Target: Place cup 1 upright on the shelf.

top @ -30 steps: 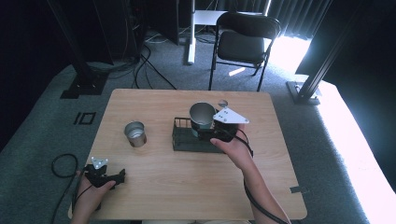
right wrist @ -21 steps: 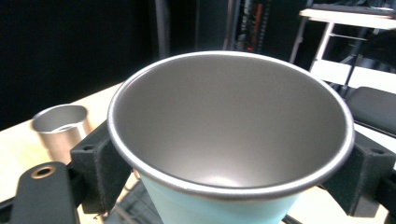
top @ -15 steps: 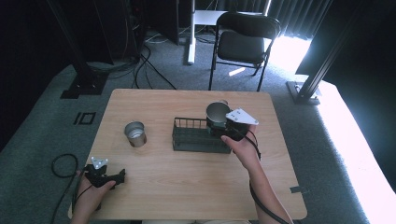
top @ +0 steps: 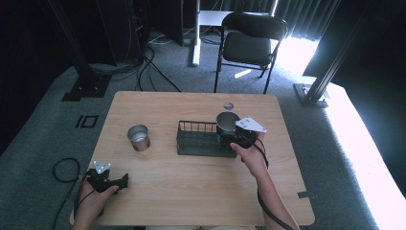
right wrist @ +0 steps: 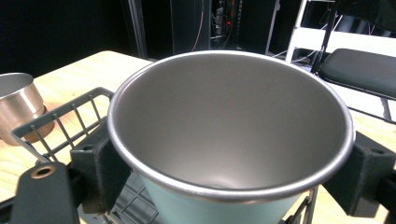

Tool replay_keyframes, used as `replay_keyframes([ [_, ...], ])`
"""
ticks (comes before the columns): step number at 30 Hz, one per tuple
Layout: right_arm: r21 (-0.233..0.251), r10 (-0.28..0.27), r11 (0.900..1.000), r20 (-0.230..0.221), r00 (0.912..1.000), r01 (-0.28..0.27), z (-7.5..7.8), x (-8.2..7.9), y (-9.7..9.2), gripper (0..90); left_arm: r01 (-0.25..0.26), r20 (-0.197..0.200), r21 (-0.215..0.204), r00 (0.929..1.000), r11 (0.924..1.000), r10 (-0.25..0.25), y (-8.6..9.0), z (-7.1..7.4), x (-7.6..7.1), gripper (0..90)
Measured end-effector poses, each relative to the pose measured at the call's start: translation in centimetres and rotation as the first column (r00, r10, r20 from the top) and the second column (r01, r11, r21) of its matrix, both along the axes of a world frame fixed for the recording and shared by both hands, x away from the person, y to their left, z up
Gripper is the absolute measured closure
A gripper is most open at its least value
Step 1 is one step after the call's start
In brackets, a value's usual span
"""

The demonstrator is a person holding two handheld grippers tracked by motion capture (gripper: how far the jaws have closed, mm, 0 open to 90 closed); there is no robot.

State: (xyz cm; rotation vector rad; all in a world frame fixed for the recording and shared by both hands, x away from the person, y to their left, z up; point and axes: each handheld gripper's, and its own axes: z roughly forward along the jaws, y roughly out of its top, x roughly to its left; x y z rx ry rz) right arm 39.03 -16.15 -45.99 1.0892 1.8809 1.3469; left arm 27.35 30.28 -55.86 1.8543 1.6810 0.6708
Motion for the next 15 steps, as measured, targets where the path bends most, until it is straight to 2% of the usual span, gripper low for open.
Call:
replay_keyframes([
  [15, -0.004, -0.011, 0.9999, -0.005, 0.9999, 0.011, -1.9, 0.3, 0.3, 13.5, 0.0, 0.0, 0.0, 1.0, 1.0, 0.0, 0.0, 0.0, 0.0, 0.6],
])
